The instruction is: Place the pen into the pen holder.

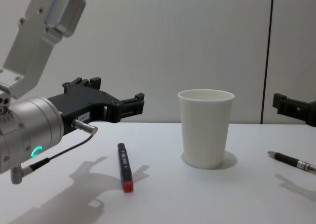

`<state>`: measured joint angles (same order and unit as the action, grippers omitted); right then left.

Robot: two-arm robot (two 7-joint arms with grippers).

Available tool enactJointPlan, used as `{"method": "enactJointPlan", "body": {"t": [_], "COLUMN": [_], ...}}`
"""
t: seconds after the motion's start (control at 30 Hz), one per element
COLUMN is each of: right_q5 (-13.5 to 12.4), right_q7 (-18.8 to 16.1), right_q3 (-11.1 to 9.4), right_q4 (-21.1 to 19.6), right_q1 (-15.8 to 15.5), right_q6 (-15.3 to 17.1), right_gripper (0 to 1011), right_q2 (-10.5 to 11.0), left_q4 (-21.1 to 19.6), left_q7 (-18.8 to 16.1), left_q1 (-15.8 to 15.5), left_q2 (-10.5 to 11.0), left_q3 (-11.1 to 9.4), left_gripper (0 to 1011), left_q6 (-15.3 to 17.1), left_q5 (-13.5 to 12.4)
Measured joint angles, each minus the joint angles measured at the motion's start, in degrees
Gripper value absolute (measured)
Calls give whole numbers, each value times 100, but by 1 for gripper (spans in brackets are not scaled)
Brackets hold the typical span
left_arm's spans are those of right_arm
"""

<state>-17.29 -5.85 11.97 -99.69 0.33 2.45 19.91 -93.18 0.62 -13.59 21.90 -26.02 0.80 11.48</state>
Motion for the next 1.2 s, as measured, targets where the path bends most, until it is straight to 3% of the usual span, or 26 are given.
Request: {"method": "enactJointPlan", "body": {"t": [0.53, 1.2], "right_q5": [-124, -77], "right_q7": [-151, -233], "right_q3": [-215, -167], "right_q4": [-42, -180], "right_q1": [-79, 162], "right_q6": [374, 1606], "right_gripper": [1001, 1001], "right_q2": [151, 323], "left_q4": [0, 0], "left_q7": [0, 0], "left_q1": [0, 0], "left_q2": [0, 0], "left_q3": [0, 0], "left_gripper": [1002, 1002], "left_q6": [0, 0], "left_q5": [0, 0]}}
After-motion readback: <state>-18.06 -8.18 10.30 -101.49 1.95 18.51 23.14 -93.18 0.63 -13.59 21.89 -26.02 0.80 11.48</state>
